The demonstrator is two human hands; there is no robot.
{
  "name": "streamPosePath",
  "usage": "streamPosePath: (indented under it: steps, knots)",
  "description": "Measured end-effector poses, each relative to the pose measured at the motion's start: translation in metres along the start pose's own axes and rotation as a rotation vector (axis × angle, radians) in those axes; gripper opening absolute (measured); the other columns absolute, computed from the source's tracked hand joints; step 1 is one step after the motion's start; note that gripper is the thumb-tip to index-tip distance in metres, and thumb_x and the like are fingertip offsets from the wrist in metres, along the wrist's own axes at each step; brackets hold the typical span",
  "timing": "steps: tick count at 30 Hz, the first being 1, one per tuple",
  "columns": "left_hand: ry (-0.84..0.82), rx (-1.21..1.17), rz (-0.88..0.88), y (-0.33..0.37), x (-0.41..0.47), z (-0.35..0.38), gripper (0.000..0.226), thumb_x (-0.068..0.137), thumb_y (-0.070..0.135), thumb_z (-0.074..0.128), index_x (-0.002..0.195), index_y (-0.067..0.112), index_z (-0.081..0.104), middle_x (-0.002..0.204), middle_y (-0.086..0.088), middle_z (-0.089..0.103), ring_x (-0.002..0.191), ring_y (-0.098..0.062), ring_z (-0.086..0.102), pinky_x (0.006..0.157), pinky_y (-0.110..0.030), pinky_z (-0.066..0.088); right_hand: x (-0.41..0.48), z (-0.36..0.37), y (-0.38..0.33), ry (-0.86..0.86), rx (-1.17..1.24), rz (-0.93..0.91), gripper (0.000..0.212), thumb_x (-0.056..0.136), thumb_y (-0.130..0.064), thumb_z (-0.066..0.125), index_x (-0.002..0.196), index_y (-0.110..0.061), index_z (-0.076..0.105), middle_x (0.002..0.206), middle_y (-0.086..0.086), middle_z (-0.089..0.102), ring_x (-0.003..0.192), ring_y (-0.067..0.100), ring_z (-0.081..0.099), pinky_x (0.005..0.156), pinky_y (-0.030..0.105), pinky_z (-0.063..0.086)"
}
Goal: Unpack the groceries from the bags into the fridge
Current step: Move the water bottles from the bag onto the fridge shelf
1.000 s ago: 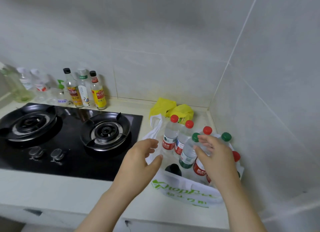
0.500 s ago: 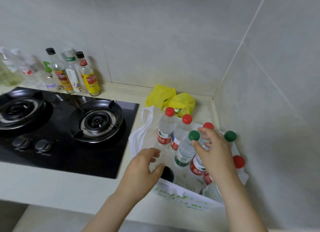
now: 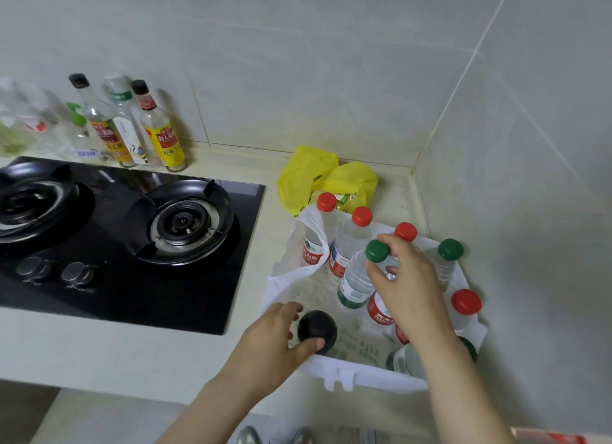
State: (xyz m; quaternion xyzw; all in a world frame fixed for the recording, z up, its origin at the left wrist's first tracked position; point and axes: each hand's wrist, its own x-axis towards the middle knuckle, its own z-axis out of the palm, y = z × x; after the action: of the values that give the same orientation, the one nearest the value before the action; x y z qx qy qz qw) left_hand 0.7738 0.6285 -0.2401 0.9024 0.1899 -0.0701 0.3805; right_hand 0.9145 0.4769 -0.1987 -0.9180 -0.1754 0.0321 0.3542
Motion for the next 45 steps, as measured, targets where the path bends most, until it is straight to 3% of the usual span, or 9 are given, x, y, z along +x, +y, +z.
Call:
streamPosePath:
  steps: [5, 8, 12, 21, 32, 37, 41, 45]
  knots:
    - [0.000, 0.000, 0.047, -0.004, 0.007, 0.015, 0.057, 0.078, 0.050, 0.068, 0.126, 0.028, 0.048, 0.118, 0.011, 0.051, 0.105, -0.007, 0.054, 0.080, -0.010, 0.037, 0.002, 0.002, 0.000, -0.030, -0.015, 0.026, 0.049, 0.089, -0.018, 0.065, 0.135, -0.020, 0.049, 0.131, 0.001, 0.058, 0.115, 0.023, 0.059, 0.095, 0.044, 0.051]
    - [0.033, -0.023, 0.091, -0.005, 0.011, 0.024, 0.052, 0.073, 0.047, 0.072, 0.117, 0.026, 0.053, 0.107, 0.013, 0.055, 0.097, -0.005, 0.051, 0.075, -0.004, 0.035, 0.002, 0.003, 0.000, -0.031, -0.035, 0.027, 0.051, 0.089, -0.018, 0.064, 0.137, -0.019, 0.048, 0.134, 0.001, 0.057, 0.119, 0.022, 0.057, 0.098, 0.043, 0.049]
    - [0.071, -0.040, 0.112, -0.008, 0.016, 0.033, 0.049, 0.067, 0.044, 0.075, 0.108, 0.027, 0.056, 0.098, 0.014, 0.058, 0.087, -0.006, 0.051, 0.072, -0.008, 0.039, 0.001, 0.003, 0.000, -0.032, -0.064, 0.028, 0.052, 0.090, -0.019, 0.063, 0.139, -0.019, 0.046, 0.136, 0.002, 0.056, 0.121, 0.022, 0.055, 0.101, 0.040, 0.047]
    - [0.091, -0.051, 0.104, -0.012, 0.020, 0.038, 0.046, 0.063, 0.035, 0.077, 0.105, 0.030, 0.058, 0.098, 0.016, 0.062, 0.086, -0.004, 0.054, 0.072, -0.008, 0.042, 0.003, 0.010, -0.003, -0.012, -0.147, 0.050, 0.055, 0.090, -0.018, 0.064, 0.141, -0.018, 0.043, 0.140, 0.003, 0.053, 0.125, 0.023, 0.052, 0.101, 0.037, 0.046]
    - [0.134, -0.040, 0.096, -0.015, 0.013, 0.036, 0.033, 0.062, 0.041, 0.072, 0.089, 0.031, 0.059, 0.084, 0.014, 0.062, 0.077, -0.007, 0.054, 0.064, -0.020, 0.047, 0.005, 0.009, -0.008, 0.038, -0.067, 0.072, 0.033, 0.088, -0.009, 0.065, 0.120, -0.016, 0.060, 0.111, 0.002, 0.066, 0.099, 0.020, 0.062, 0.086, 0.033, 0.052]
    - [0.175, -0.078, 0.100, -0.007, 0.006, 0.023, 0.035, 0.060, 0.039, 0.075, 0.091, 0.031, 0.062, 0.083, 0.015, 0.065, 0.078, -0.006, 0.057, 0.067, -0.023, 0.049, 0.004, 0.010, -0.010, 0.045, -0.024, 0.078, 0.030, 0.086, -0.011, 0.069, 0.114, -0.017, 0.063, 0.108, -0.002, 0.068, 0.102, 0.018, 0.062, 0.086, 0.031, 0.052]
    - [0.184, -0.137, 0.097, -0.001, 0.003, 0.009, 0.034, 0.058, 0.040, 0.077, 0.087, 0.031, 0.062, 0.078, 0.015, 0.064, 0.072, -0.006, 0.057, 0.063, -0.023, 0.049, -0.002, 0.006, -0.011, 0.063, 0.020, 0.094, 0.032, 0.084, -0.013, 0.072, 0.114, -0.020, 0.064, 0.108, -0.004, 0.070, 0.103, 0.016, 0.064, 0.089, 0.036, 0.054]
    - [0.182, -0.182, 0.099, 0.007, 0.000, -0.008, 0.031, 0.057, 0.040, 0.078, 0.084, 0.034, 0.064, 0.075, 0.017, 0.064, 0.068, -0.003, 0.055, 0.058, -0.015, 0.043, -0.007, -0.003, -0.018, 0.110, 0.083, 0.080, 0.029, 0.081, -0.012, 0.073, 0.108, -0.019, 0.066, 0.095, -0.009, 0.066, 0.098, 0.017, 0.065, 0.087, 0.039, 0.054]
